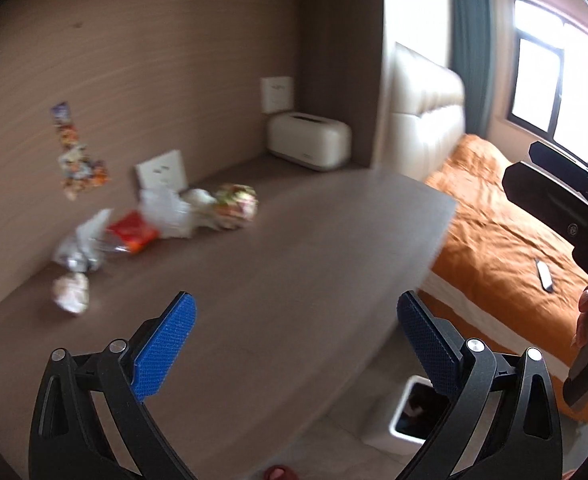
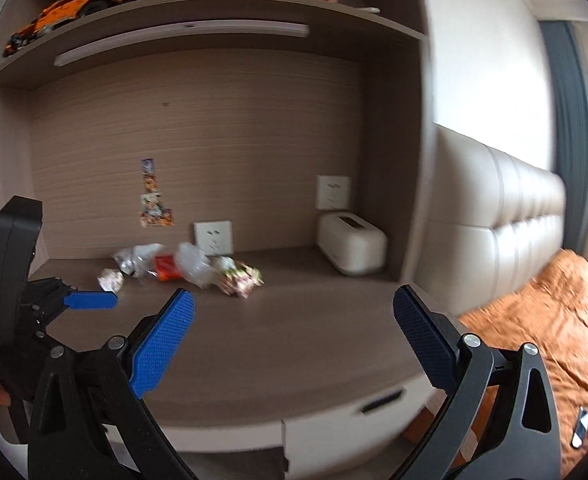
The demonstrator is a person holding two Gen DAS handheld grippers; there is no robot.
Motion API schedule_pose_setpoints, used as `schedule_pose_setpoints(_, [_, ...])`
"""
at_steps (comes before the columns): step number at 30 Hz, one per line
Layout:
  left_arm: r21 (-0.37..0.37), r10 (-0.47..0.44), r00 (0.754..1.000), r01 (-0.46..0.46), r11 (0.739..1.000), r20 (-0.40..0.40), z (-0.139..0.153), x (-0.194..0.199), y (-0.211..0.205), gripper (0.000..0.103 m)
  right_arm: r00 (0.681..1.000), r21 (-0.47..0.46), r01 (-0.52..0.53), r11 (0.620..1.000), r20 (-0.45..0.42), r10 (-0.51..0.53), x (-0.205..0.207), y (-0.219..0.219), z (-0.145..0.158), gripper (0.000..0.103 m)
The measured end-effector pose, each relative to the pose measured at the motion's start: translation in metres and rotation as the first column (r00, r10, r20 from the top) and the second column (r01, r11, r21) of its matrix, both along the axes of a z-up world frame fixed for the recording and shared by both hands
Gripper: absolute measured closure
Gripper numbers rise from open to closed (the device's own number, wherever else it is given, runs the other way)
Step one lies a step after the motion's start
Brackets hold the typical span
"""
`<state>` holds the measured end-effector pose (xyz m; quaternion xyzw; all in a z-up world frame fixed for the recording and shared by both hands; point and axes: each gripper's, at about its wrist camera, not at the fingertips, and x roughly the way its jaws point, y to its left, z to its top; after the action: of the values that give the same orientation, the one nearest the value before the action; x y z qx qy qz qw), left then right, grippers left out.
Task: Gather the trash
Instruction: 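Move both open tools back toward the desk trash, then grasp the clear wrapper bag with the left tool while the right tool grasps the crumpled snack bag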
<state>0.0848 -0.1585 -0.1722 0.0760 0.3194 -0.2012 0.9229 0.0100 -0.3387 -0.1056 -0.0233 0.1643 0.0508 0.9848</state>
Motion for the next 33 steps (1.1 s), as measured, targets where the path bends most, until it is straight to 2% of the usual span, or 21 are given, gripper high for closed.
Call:
schedule_pose_setpoints(6, [-0.007,0.149,0.989,-0.149,0.989,0.018,0.011,0.049,0.073,0.004,0.996,-0.012,-0.093,0.996,-0.013,0.093,0.069,0.062,-0.001,0.004])
schedule_pose_setpoints(14, [0.027,0.311,0.949,-0.310,0.950,-0.059,-0.025,0.117,0.149,0.004,0.984,-0.014,-0.161,0.987,-0.083,0.159,0.154,0.113,-0.047,0.004])
schedule_pose_setpoints(25, [0.069,0.368,0.924,-0.362,0.930,-0.106,-0.058,0.168,0.181,0.004,0.976,-0.037,-0.123,0.992,-0.183,0.114,0.227,0.130,-0.087,0.004])
schedule_pose_setpoints(33, [0.074,0.367,0.917,-0.360,0.930,-0.155,-0.078,0.194,0.190,0.004,0.961,-0.066,-0.056,0.996,-0.272,0.036,0.260,0.125,-0.113,0.004])
